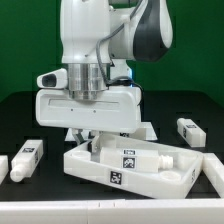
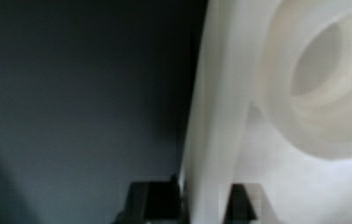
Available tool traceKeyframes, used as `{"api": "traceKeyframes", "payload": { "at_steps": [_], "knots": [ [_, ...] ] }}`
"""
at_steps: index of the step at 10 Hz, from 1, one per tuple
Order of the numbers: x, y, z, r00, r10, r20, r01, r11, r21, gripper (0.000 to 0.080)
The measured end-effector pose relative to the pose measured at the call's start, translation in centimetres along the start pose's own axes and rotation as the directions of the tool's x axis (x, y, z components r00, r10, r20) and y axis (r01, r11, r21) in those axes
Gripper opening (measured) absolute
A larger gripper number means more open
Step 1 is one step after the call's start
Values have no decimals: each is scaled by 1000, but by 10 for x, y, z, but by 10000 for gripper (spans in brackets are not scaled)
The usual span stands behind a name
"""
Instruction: Assemble desk
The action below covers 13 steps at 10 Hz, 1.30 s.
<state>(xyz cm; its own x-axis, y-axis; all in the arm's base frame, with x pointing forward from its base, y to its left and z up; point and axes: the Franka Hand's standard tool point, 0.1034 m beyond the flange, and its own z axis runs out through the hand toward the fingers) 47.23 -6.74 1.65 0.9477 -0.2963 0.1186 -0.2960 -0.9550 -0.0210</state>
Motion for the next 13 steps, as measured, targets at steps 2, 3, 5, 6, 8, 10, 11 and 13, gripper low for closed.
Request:
{"api": "traceKeyframes", "payload": {
  "at_steps": [2, 3, 5, 6, 8, 10, 11, 13],
  "knots": [
    [42, -15, -6, 981, -191, -43, 191, 982, -3, 69],
    [56, -19, -3, 957, -284, -55, 284, 959, -17, 69],
    [58, -17, 4, 936, -349, -48, 349, 937, -22, 66],
    [58, -17, 4, 937, -347, -48, 346, 938, -23, 66],
    [59, -17, 5, 937, -346, -44, 345, 938, -21, 66],
    [77, -22, 10, 944, -327, -50, 326, 945, -16, 63],
    [86, -24, 11, 945, -322, -55, 321, 947, -13, 63],
    [103, -30, 14, 949, -304, -79, 304, 953, -16, 63]
  ]
}}
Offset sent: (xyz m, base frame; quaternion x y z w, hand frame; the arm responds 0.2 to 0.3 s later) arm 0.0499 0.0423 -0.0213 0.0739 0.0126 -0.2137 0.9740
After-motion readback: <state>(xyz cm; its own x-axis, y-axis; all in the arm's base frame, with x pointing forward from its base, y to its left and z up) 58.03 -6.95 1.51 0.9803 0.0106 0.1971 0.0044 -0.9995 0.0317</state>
